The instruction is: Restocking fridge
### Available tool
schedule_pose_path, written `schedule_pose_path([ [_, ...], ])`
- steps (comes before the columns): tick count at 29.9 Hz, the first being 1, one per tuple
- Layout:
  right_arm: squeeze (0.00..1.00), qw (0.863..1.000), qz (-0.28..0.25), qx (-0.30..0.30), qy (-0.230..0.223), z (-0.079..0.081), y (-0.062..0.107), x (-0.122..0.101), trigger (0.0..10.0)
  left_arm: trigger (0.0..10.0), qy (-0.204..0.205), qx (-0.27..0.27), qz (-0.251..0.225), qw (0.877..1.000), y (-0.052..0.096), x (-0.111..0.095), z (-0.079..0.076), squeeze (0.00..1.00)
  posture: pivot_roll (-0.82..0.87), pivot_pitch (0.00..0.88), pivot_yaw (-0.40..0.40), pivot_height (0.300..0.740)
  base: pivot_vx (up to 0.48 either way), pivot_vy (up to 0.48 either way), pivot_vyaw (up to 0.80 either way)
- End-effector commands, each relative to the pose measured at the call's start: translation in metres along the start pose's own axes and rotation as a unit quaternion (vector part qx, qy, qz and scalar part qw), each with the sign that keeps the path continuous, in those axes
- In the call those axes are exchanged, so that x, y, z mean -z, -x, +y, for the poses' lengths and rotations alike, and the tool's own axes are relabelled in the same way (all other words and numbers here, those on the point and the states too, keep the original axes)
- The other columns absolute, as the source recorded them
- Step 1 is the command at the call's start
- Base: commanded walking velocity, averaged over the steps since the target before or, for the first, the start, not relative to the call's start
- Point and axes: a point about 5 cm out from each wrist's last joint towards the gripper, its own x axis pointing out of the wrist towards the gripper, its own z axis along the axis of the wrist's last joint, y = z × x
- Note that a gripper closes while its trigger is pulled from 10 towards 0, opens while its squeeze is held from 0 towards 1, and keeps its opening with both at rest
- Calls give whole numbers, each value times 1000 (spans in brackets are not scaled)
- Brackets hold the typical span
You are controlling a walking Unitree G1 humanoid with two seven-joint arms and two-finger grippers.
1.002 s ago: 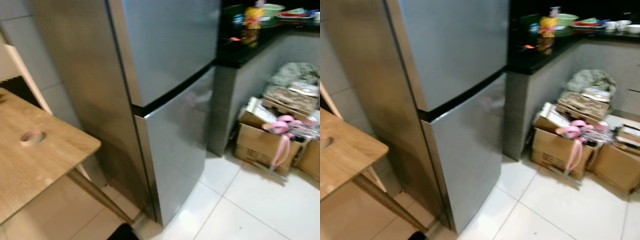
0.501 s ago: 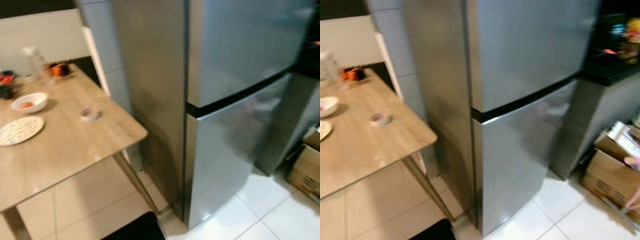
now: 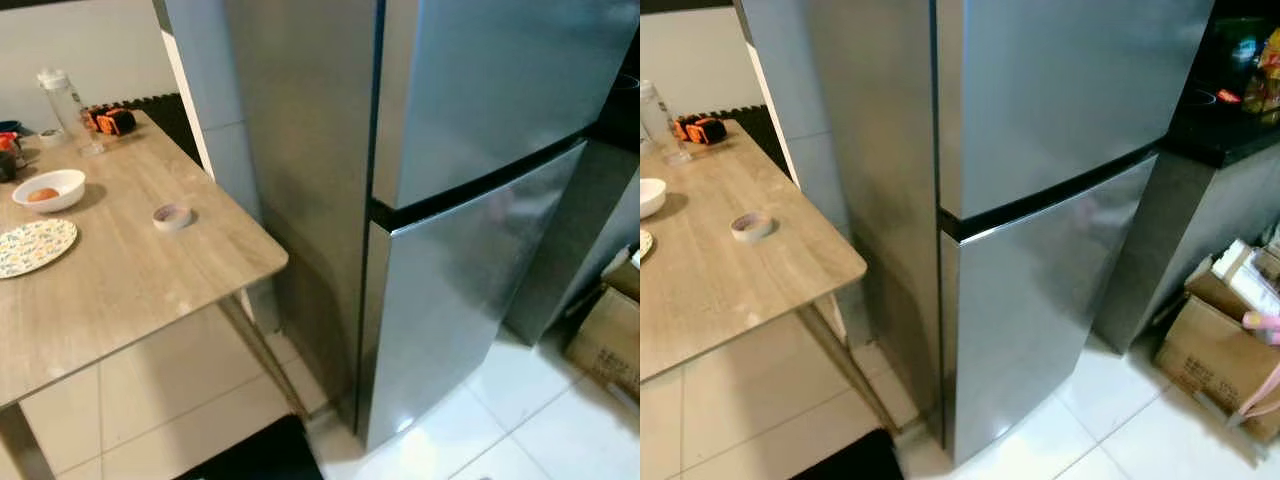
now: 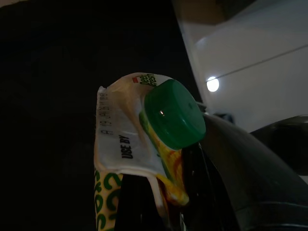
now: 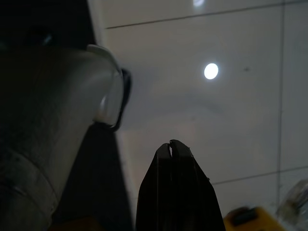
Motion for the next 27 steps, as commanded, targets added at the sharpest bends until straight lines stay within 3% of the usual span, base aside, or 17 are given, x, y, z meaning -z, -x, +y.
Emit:
schedule_pose_path([
  [1,0,1000,1,5,1,-3,0,0,10000,10000,0,12,5,1000,-1,3,-5,0,-76,0,30,740,0,-480,0],
  [7,0,1000,1,4,1,-3,0,0,10000,10000,2,13,6,1000,-1,3,-5,0,-76,0,32,740,0,-437,0],
  [19,0,1000,-1,7,-1,-6,1,0,10000,10000,7,7,4,1000,-1,2,-4,0,-80,0,33,740,0,0,0],
  [27,0,997,-72,25,-29,-23,2,-34,10000,10000,8,3,3,1000,-1,3,-4,0,-79,0,30,740,0,0,0],
])
